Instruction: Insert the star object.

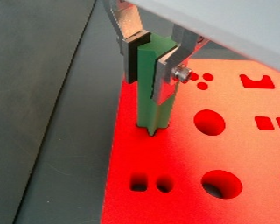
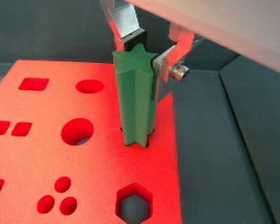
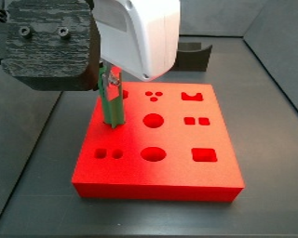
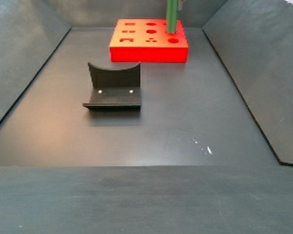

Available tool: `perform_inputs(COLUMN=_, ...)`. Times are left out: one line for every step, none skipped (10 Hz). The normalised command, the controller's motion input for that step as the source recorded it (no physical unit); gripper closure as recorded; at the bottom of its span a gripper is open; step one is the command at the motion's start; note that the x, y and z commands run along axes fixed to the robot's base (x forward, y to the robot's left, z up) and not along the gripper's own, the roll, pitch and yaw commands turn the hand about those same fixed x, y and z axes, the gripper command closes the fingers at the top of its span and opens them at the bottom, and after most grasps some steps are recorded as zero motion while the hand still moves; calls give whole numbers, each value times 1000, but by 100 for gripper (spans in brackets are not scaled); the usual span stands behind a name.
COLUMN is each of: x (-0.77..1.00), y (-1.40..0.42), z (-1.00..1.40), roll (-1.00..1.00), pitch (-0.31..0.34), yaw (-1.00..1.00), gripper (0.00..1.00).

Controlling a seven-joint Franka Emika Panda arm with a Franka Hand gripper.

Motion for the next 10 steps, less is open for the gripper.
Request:
perform_inputs(x=0, y=-131, z=0, roll=60, pitch=0, yaw=0, gripper=100)
perform_inputs(x=194, y=0, z=-294, roll=34, pitch=226, yaw=-89, gripper=100)
perform_inputs(x=0, y=23, z=-780, roll=0, pitch=203, yaw=-249, gripper=100)
perform_inputs(x=0, y=97, z=-714, roll=0, pitch=239, yaw=-349, gripper=100)
perform_inputs(x=0, y=17, z=-769, roll=-16, pitch=200, yaw=-426, gripper=100)
perform_inputs(x=-246, y=0, z=-823, roll=-9, pitch=11, yaw=-426, gripper=100)
perform_inputs(x=-191, y=0, z=-631, roll=-7, pitch=-46, yaw=-383, gripper=100)
perform_inputs(x=43, y=0, z=-43, roll=0, pitch=0, yaw=0, gripper=100)
perform_inputs(x=-3, y=-3, z=-469, roll=-21, pitch=-70, yaw=34, gripper=100)
perform_inputs(x=-123, y=-3, z=-757, roll=-74, pitch=-124, yaw=320, gripper=100)
